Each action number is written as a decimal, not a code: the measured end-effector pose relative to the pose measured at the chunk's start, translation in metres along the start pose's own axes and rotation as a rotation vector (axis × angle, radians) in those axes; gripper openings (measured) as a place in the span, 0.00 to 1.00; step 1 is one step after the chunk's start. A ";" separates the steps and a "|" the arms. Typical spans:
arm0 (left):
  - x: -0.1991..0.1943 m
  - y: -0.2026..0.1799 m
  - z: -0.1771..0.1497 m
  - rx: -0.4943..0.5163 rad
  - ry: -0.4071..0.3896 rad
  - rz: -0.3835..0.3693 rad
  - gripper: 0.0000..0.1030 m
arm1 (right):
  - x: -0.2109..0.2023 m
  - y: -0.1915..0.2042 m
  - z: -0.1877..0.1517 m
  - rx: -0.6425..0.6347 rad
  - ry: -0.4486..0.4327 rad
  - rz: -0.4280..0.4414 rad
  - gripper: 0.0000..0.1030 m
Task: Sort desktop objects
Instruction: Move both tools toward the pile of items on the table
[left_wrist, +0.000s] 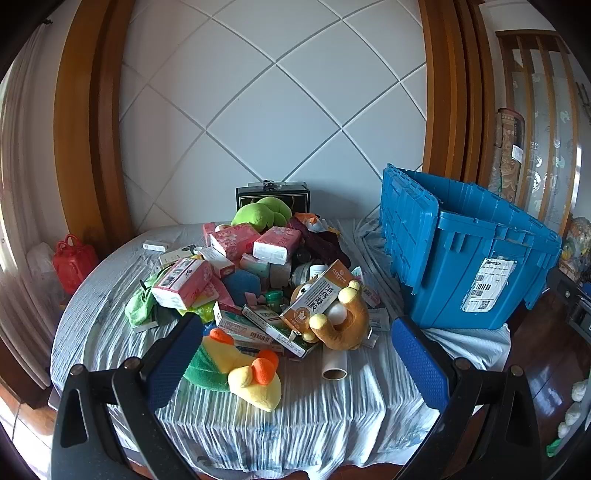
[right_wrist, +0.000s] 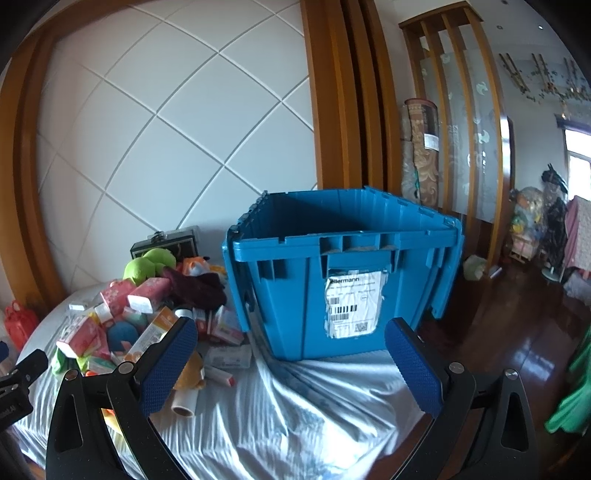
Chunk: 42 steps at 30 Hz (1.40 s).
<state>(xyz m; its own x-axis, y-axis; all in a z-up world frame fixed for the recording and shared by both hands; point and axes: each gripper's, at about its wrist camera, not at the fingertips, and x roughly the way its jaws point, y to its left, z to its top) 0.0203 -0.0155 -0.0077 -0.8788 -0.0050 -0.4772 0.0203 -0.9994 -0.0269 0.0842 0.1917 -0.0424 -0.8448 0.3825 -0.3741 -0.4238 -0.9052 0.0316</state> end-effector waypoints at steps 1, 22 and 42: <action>0.000 0.001 0.000 -0.001 0.001 0.001 1.00 | 0.000 0.000 -0.001 -0.001 0.000 -0.001 1.00; 0.040 0.056 -0.017 -0.057 0.128 0.064 1.00 | 0.032 0.026 -0.009 -0.017 0.031 0.050 1.00; 0.230 0.235 0.023 -0.022 0.278 0.115 1.00 | 0.209 0.208 -0.042 -0.027 0.438 0.120 0.98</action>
<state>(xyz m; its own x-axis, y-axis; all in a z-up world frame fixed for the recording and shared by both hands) -0.1879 -0.2526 -0.1031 -0.7062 -0.1063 -0.7000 0.1253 -0.9918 0.0242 -0.1668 0.0753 -0.1524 -0.6672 0.1649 -0.7264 -0.3177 -0.9450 0.0773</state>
